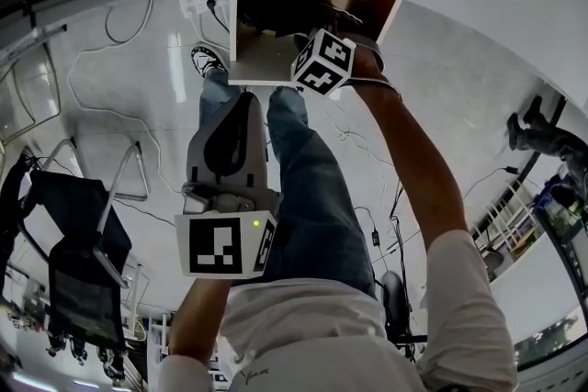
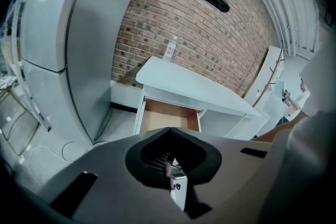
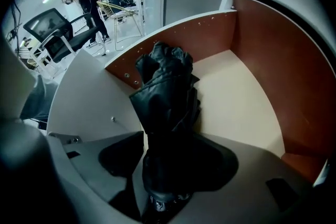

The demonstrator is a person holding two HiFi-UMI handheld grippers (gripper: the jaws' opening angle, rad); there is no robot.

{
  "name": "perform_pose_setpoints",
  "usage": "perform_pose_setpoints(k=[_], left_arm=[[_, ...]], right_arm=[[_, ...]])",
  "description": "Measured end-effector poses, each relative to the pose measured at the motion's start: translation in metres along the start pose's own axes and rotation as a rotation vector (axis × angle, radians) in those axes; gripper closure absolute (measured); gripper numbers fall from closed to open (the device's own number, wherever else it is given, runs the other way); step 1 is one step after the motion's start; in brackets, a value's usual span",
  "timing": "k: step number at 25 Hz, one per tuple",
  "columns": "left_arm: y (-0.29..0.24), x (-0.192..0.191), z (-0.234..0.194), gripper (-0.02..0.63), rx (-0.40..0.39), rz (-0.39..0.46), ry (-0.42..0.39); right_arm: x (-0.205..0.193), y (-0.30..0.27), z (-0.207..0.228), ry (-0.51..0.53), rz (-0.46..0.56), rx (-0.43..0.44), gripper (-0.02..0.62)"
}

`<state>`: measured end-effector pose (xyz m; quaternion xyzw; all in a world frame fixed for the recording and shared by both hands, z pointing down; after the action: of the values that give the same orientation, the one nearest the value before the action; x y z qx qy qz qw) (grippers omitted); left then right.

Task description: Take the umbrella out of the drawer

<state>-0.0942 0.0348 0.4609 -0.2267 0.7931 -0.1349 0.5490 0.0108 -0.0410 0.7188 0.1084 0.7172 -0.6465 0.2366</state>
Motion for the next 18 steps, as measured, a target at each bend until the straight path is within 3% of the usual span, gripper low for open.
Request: perform_pose_setpoints(k=[5,12,18], left_arm=[[0.003,0.000,-0.006,0.589,-0.005,0.003,0.003],[0.005,0.001,-0.014,0.589,0.003,0.002,0.003],[0.004,0.003,-0.015,0.589,0.006,0.010,0.011]], right_arm=[[0.001,-0.013,0.002,-0.035,0.012,0.005,0.308],[-0.005,-0.022,0.002,0.083,-0.021,0.000,0.307],[-0.008,-0.025,0.002,0.069,-0.030,0.009,0.314]])
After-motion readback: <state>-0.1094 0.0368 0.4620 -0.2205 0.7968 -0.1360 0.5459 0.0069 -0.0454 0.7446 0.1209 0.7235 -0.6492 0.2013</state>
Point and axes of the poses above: the fingertips, and each gripper's own axes: y backward along the fingers, z to its right, x out of its top, the point moved 4 cm from there along y, backward along the fingers, and after that the axes turned 14 degrees about z, right-handed, at the moved point
